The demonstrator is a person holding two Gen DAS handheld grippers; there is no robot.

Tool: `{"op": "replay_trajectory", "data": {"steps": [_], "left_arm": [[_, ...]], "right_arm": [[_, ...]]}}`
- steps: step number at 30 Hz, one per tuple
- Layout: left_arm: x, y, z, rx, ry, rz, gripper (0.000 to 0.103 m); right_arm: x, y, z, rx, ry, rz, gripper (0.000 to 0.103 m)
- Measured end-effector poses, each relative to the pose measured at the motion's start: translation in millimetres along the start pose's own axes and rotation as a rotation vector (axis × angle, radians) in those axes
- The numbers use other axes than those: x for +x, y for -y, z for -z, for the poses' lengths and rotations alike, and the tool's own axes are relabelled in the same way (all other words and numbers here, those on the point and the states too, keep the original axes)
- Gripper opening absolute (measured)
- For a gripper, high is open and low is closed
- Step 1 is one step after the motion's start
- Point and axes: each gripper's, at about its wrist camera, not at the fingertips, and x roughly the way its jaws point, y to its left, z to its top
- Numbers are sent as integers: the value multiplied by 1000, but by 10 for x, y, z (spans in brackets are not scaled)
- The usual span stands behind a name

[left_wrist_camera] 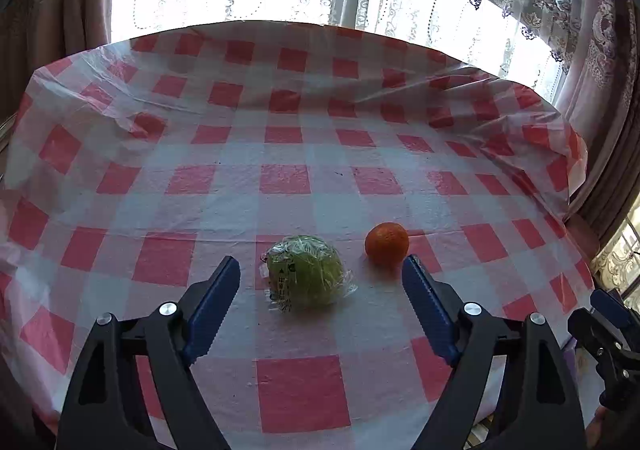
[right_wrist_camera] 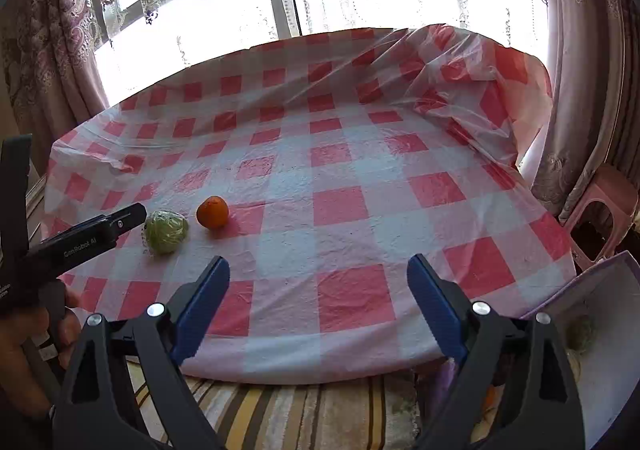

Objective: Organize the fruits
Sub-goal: 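Move both tools back over the tablecloth toward the green bagged fruit and orange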

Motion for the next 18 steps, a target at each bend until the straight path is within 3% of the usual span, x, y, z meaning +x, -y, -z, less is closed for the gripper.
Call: {"op": "replay_trajectory", "data": {"steps": [6, 18], "left_arm": [[128, -52, 1, -13, -29, -7, 77], [496, -33, 10, -21, -112, -9, 78]], "right_arm": [[237, -179, -9, -37, -40, 18, 91], [595, -172, -46, -28, -101, 17, 91]]}}
